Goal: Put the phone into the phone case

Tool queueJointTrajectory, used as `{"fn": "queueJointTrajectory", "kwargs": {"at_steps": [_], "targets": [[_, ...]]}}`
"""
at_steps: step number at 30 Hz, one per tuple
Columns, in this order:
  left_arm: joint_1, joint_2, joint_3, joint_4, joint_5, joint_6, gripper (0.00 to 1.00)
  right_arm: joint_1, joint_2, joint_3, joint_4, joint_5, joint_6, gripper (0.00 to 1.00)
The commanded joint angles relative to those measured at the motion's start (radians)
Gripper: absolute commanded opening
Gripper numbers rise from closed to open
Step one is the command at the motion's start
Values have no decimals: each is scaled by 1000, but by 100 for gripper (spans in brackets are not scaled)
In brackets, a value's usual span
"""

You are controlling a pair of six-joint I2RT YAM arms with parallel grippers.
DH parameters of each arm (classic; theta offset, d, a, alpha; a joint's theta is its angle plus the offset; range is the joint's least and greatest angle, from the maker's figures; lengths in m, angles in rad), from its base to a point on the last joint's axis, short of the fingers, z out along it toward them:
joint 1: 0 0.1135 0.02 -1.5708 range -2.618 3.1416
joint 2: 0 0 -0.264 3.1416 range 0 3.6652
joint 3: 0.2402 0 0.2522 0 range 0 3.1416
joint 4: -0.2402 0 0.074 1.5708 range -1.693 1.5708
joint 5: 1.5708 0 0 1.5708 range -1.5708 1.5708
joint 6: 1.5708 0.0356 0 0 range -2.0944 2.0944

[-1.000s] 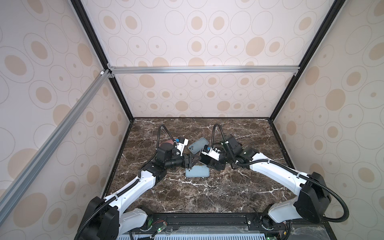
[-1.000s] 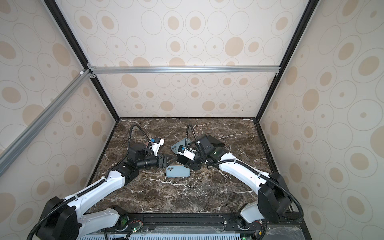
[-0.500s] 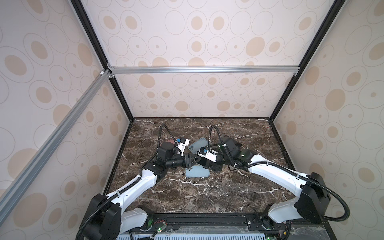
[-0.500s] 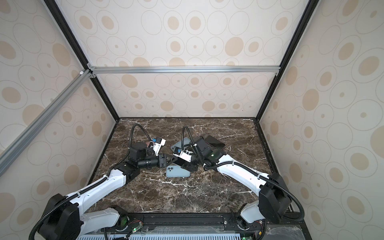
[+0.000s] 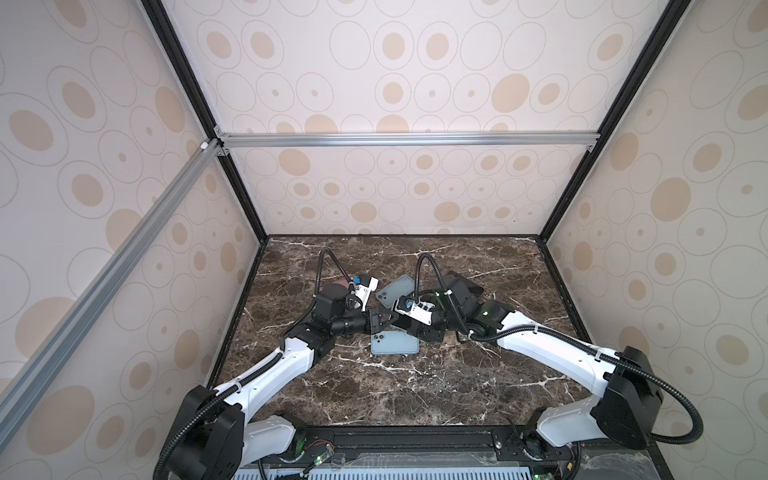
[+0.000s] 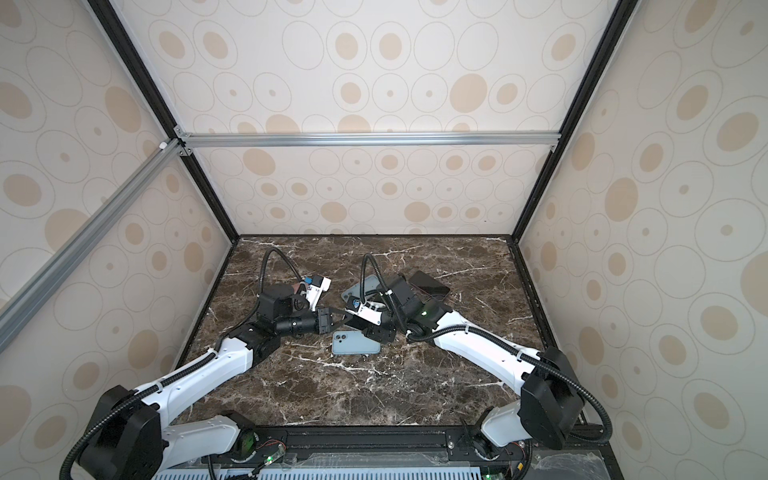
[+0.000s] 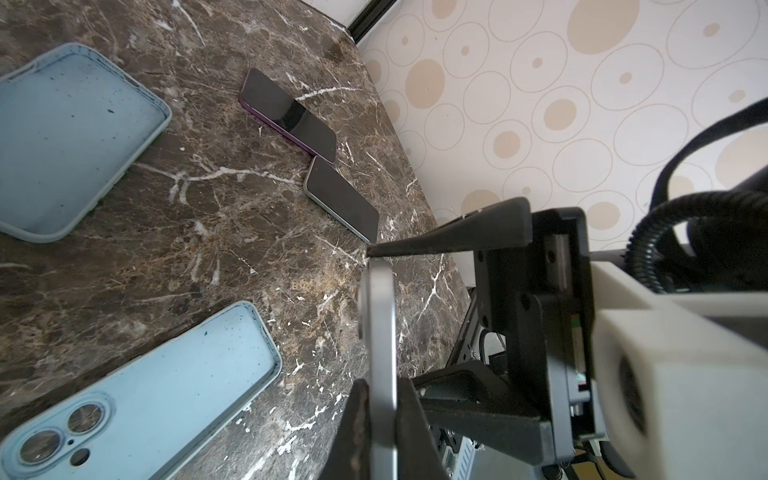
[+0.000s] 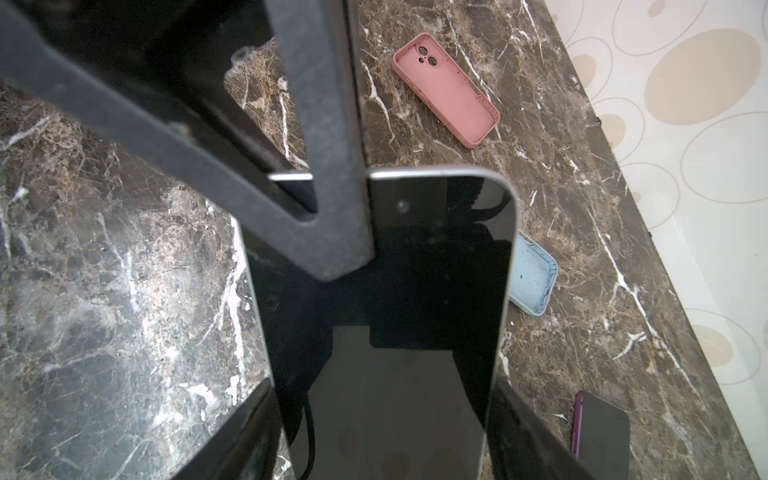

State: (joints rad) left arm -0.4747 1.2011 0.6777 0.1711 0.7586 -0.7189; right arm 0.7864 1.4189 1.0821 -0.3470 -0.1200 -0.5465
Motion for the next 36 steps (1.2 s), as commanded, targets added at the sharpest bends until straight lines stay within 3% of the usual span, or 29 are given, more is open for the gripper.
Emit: {"fn": "queueJointTrajectory", "kwargs": {"at_steps": [1, 4, 8, 11, 23, 36], "targets": [[4, -4, 23, 39, 26, 2, 4, 9, -38, -16, 55, 5, -12, 10], [5, -8, 18, 52, 29, -9, 0, 9, -40, -19, 56, 15, -7, 20], [6, -14, 13, 74, 28, -21, 0, 10, -50, -26, 60, 28, 9, 48], [8, -25, 11, 81, 19, -21, 0, 10, -69, -44, 77, 39, 29, 58], [23, -78, -7, 137, -36, -18, 0, 10, -181, -157, 143, 84, 128, 83], [33, -87, -17, 192, -59, -32, 0, 9, -265, -212, 170, 91, 201, 95]]}}
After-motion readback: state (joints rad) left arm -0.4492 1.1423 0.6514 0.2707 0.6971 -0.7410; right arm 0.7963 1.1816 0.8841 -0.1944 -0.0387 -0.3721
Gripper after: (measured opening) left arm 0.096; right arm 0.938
